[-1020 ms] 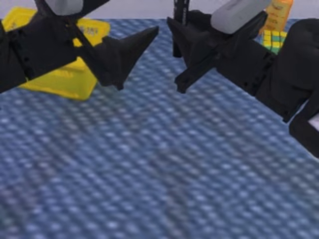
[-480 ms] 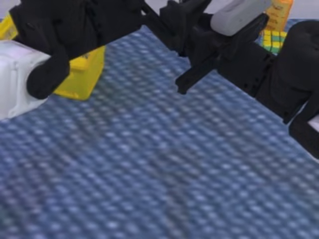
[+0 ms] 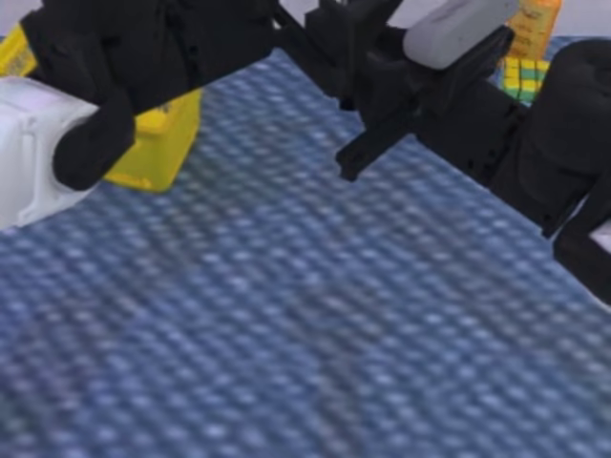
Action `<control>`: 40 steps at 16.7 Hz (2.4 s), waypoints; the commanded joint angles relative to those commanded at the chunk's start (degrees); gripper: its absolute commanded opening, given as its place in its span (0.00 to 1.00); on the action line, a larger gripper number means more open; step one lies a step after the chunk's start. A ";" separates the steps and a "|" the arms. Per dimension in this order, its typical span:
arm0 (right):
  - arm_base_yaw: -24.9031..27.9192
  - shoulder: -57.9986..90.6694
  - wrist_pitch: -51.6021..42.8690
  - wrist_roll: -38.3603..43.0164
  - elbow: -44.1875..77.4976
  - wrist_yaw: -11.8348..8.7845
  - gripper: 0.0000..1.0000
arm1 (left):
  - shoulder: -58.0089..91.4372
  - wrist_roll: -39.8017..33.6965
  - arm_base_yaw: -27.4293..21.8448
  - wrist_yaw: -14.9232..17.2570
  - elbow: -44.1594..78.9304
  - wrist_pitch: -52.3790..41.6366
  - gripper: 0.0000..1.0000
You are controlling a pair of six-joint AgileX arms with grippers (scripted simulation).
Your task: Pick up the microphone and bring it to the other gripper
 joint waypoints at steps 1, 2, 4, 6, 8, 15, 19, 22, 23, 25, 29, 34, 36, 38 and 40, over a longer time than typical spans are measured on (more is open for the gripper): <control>0.00 0.00 0.00 0.00 0.00 0.00 0.00 | 0.00 0.00 0.00 0.00 0.00 0.00 0.62; 0.00 0.00 0.00 0.00 0.00 0.00 0.00 | 0.00 0.00 0.00 0.00 0.00 0.00 0.55; 0.00 0.00 0.00 0.00 0.00 0.00 0.00 | 0.00 0.00 0.00 0.00 0.00 0.00 0.40; 0.00 0.00 0.00 0.00 0.00 0.00 0.00 | 0.00 0.00 0.00 0.00 0.00 0.00 0.25; 0.00 0.00 0.00 0.00 0.00 0.00 0.00 | 0.00 0.00 0.00 0.00 0.00 0.00 0.10; 0.00 0.00 0.00 0.00 0.00 0.00 0.00 | 0.00 0.00 0.00 0.00 0.00 0.00 0.00; 0.00 0.00 0.00 0.00 0.00 0.00 0.08 | 0.00 0.00 0.00 0.00 0.00 0.00 0.00; 0.00 0.00 0.00 0.00 0.00 0.00 0.30 | 0.00 0.00 0.00 0.00 0.00 0.00 0.00; 0.00 0.00 0.00 0.00 0.00 0.00 0.38 | 0.00 0.00 0.00 0.00 0.00 0.00 0.00; 0.00 0.00 0.00 0.00 0.00 0.00 0.53 | 0.00 0.00 0.00 0.00 0.00 0.00 0.00; 0.00 0.00 0.00 0.00 0.00 0.00 0.83 | 0.00 0.00 0.00 0.00 0.00 0.00 0.00; 0.00 0.00 0.00 0.00 0.00 0.00 1.00 | 0.00 0.00 0.00 0.00 0.00 0.00 0.00; 0.00 0.00 0.00 0.00 0.00 0.00 1.00 | 0.00 0.00 0.00 0.00 0.00 0.00 0.00; 0.00 0.00 0.00 0.00 0.00 0.00 1.00 | 0.00 0.00 0.00 0.00 0.00 0.00 0.00; -0.34 0.53 -0.03 -0.31 -0.46 0.40 1.00 | -0.39 0.33 0.02 -0.49 0.48 -0.13 0.00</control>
